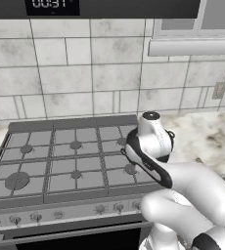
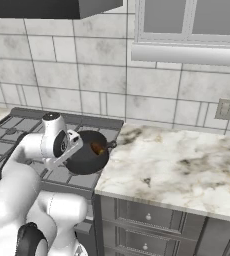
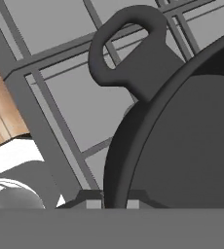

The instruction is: Turn on the sink faucet. Then move the sweet potato from the counter to the sink. Turn off the sink. Move the vegetable from the sink to the pot next to the stove. Finally move the pot to the front right burner.

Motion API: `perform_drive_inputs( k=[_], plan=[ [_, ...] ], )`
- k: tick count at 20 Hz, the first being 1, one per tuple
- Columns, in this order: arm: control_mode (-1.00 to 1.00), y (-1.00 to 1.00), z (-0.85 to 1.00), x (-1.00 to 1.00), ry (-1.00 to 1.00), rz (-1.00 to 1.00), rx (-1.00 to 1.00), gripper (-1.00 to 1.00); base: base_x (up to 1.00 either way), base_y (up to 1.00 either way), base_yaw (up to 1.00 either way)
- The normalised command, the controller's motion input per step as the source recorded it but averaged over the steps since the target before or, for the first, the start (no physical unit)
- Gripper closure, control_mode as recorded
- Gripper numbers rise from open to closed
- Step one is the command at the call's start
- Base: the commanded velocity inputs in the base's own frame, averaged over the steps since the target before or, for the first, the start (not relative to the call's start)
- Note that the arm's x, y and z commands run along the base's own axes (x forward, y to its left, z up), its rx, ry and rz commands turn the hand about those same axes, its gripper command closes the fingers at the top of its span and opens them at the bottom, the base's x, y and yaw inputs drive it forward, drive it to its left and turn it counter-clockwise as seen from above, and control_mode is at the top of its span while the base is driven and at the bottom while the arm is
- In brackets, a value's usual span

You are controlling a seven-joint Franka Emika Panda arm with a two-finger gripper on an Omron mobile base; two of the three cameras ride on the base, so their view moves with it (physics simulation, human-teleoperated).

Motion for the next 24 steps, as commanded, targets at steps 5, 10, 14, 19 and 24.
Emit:
perform_drive_inputs(
  k=[5, 10, 14, 19, 24],
  plan=[
    [-1.0, 0.22, -0.03, -0.03, 0.0, 0.05, 0.0, 1.0, 0.0, 0.0, 0.0],
    [-1.0, 0.0, -0.13, -0.01, 0.0, 0.04, 0.0, 1.0, 0.0, 0.0, 0.0],
    [-1.0, 0.18, -0.12, 0.0, 0.0, 0.06, 0.0, 1.0, 0.0, 0.0, 0.0],
    [-1.0, 0.18, -0.13, 0.0, 0.0, 0.07, 0.0, 1.0, 0.0, 0.0, 0.0],
    [-1.0, 0.15, -0.11, 0.0, 0.01, 0.07, 0.0, 1.0, 0.0, 0.0, 0.0]
  ],
)
